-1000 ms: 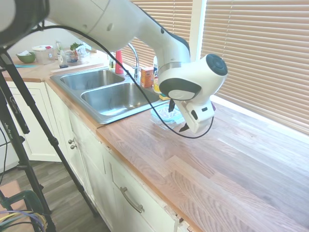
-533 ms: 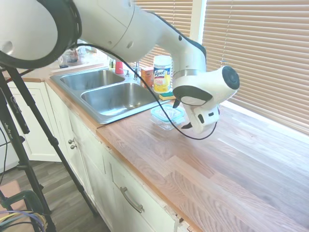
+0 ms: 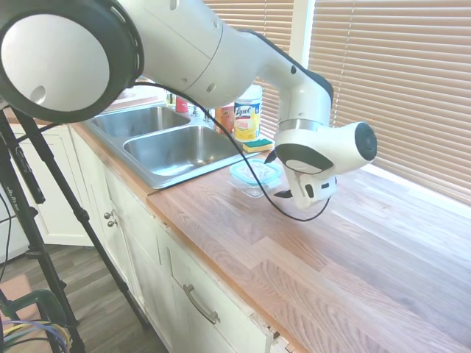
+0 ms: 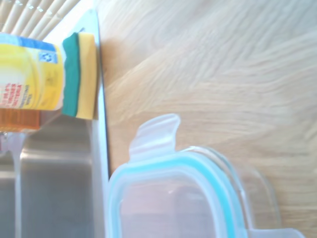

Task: Uncover the lid of the food container

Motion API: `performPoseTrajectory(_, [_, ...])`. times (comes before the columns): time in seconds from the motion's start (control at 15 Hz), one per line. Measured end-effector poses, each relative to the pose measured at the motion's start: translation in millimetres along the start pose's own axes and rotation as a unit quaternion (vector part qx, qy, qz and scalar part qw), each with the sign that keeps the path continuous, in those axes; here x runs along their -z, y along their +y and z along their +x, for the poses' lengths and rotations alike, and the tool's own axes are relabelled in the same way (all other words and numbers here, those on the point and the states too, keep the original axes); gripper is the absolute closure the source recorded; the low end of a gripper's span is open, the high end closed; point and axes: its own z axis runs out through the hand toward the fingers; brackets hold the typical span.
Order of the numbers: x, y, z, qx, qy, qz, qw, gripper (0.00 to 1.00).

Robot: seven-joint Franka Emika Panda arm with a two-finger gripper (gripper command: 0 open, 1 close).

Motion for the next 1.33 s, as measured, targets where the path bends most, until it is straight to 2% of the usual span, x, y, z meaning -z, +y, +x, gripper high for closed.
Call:
performPoseTrajectory(0.07, [-2.4,0.5,1.5,-0.001,-0.006,0.000,1.0000,0.00])
performPoseTrajectory(0.13, [-3.7,1.4,3.9,-0.003,-0.009,0.000,1.0000,1.00])
performPoseTrajectory(0.47, [4.5,12.3,17.4,-0.017,-0.020,0.007,0.9996,1.00])
performPoseTrajectory(1.33, [-3.3,7.8,13.2,-0.007,-0.033,0.013,0.9994,1.00])
